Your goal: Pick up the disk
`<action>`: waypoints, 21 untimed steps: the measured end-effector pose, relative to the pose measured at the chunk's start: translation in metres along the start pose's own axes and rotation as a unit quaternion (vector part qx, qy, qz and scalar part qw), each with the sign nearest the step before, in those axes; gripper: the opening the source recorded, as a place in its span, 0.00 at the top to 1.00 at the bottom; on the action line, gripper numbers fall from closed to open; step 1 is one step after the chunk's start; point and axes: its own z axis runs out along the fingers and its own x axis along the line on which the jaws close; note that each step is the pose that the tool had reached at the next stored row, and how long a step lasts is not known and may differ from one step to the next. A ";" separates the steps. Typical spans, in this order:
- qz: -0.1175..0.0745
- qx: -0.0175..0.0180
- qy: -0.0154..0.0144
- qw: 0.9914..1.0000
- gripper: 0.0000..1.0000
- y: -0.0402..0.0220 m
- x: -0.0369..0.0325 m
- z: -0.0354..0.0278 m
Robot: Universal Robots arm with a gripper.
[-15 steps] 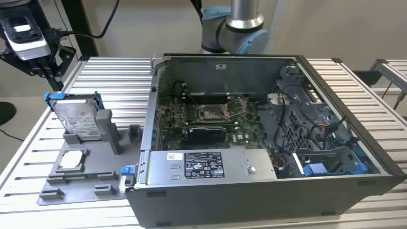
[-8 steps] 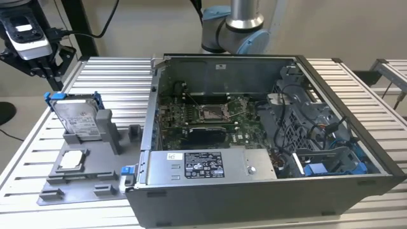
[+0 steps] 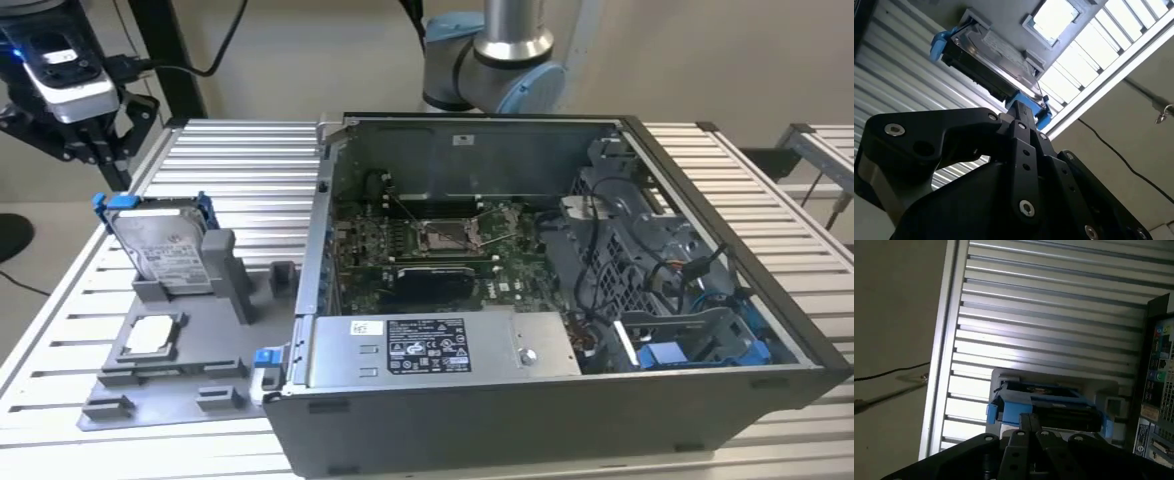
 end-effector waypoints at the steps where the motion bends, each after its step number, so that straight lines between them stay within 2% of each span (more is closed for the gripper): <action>1: -0.009 0.001 0.000 1.000 1.00 0.0000 0.0000 0.0000; 3: -0.024 0.002 0.001 1.000 1.00 0.0001 0.0001 0.0000; 6: -0.050 0.004 0.002 0.999 1.00 0.0001 0.0001 0.0000; 8: -0.067 0.005 0.003 0.998 1.00 0.0001 0.0002 0.0000; 11: -0.093 0.005 0.004 0.996 1.00 0.0001 0.0002 -0.0001; 13: -0.111 0.005 0.004 0.994 1.00 0.0001 0.0002 -0.0001; 17: -0.143 0.006 0.005 0.990 1.00 0.0001 0.0003 -0.0001; 19: -0.160 0.006 0.006 0.987 1.00 0.0001 0.0004 -0.0001; 21: -0.178 0.006 0.006 0.984 1.00 0.0001 0.0004 0.0000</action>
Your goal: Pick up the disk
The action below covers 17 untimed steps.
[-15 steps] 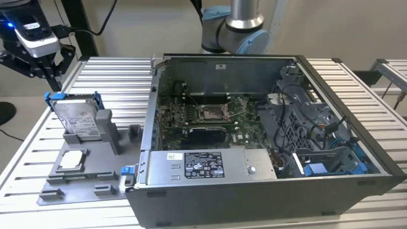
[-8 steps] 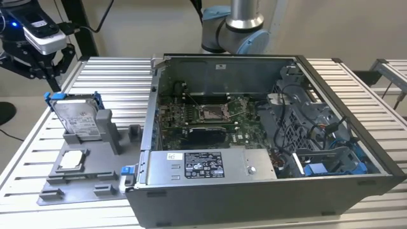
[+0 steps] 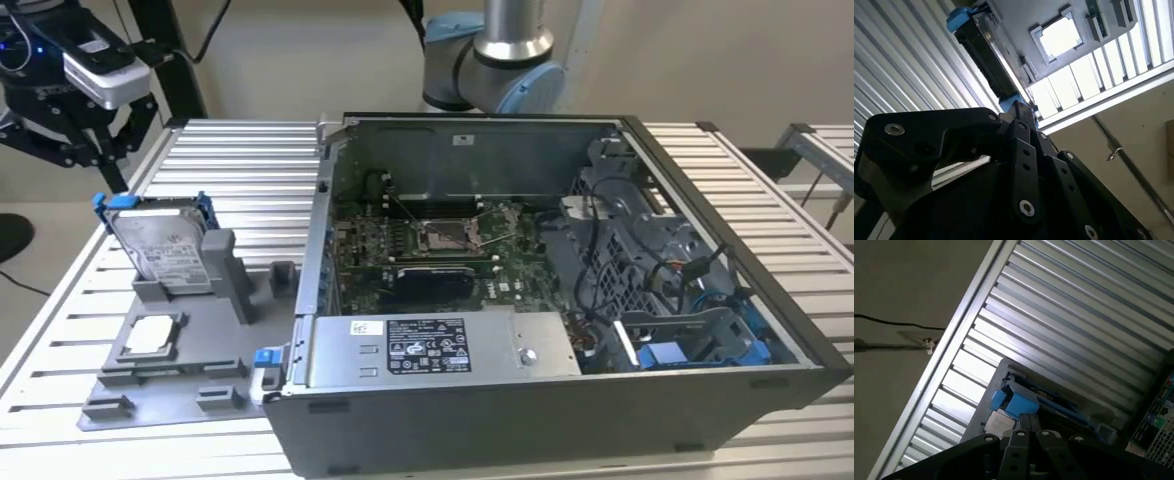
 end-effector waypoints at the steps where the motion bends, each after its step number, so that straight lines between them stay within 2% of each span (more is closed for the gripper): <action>1: -0.009 0.000 0.000 1.000 1.00 0.0000 0.0000 0.0000; 2: -0.017 0.000 0.000 1.000 1.00 0.0000 0.0001 0.0000; 3: -0.035 0.000 0.001 0.999 1.00 0.0000 0.0001 0.0001; 5: -0.053 0.000 0.001 0.999 1.00 0.0000 0.0001 0.0000; 8: -0.080 0.000 0.002 0.997 1.00 0.0000 0.0001 0.0000; 12: -0.116 0.001 0.003 0.993 1.00 0.0000 0.0001 0.0000; 15: -0.143 0.001 0.003 0.990 1.00 0.0000 0.0001 0.0000; 17: -0.162 0.001 0.004 0.987 1.00 0.0000 0.0001 0.0000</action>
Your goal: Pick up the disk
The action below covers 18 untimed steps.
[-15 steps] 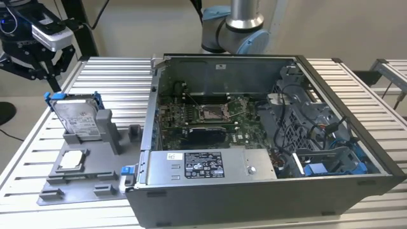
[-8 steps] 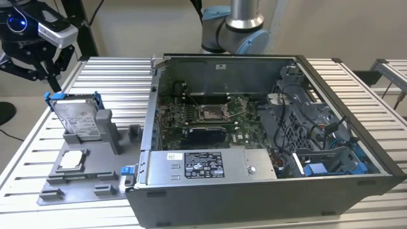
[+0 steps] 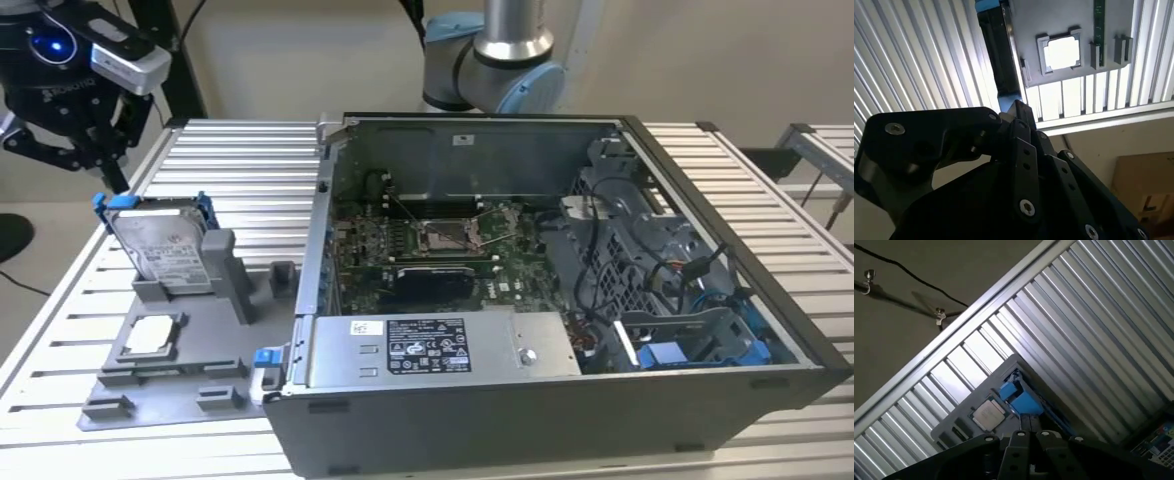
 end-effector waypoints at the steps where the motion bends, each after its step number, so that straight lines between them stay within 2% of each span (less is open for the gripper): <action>1: -0.009 0.000 0.000 1.000 1.00 0.0000 0.0000 0.0000; 5: -0.045 0.000 0.001 0.999 1.00 0.0000 0.0000 0.0000; 9: -0.081 0.000 0.002 0.997 1.00 0.0000 0.0000 0.0000; 13: -0.117 0.001 0.003 0.993 1.00 0.0000 0.0000 0.0000; 15: -0.135 0.001 0.004 0.991 1.00 0.0000 0.0000 0.0000; 18: -0.163 0.001 0.004 0.987 1.00 0.0000 0.0000 0.0000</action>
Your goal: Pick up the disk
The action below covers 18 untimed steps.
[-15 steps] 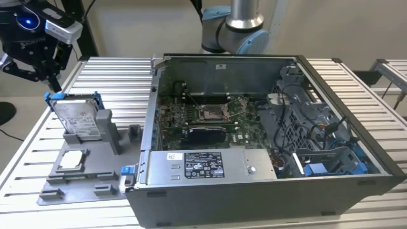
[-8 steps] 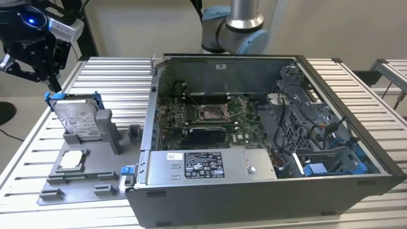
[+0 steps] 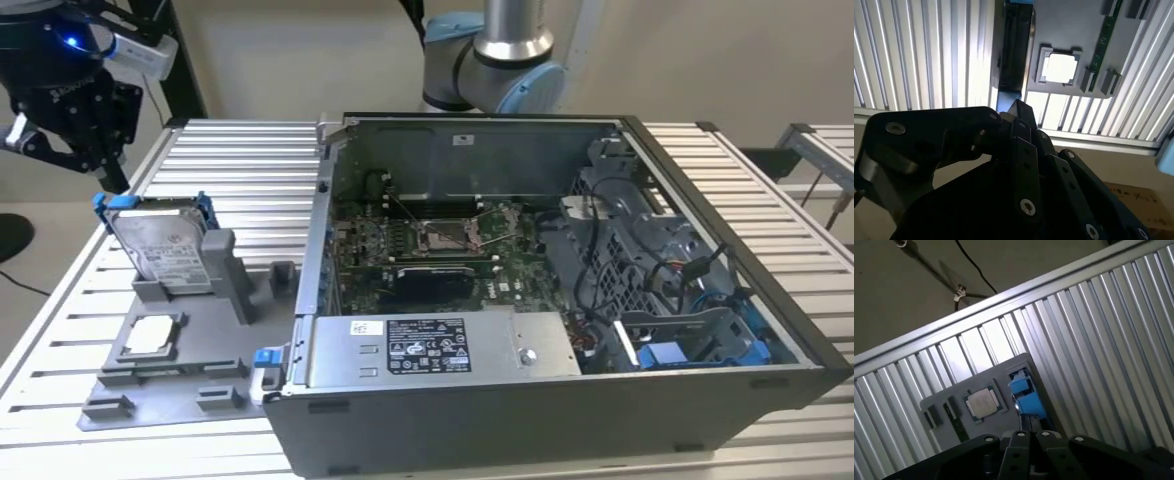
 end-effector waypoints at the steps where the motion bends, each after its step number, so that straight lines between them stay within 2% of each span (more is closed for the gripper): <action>1: -0.009 0.000 0.000 1.000 1.00 0.0000 0.0000 0.0000; 4: -0.035 0.000 0.001 0.999 1.00 0.0000 0.0000 0.0000; 6: -0.052 0.000 0.001 0.999 1.00 0.0000 0.0000 0.0000; 10: -0.084 0.000 0.002 0.996 1.00 0.0000 0.0000 0.0000; 14: -0.118 0.001 0.003 0.993 1.00 0.0000 0.0000 -0.0001; 18: -0.152 0.001 0.004 0.988 1.00 0.0000 0.0000 -0.0002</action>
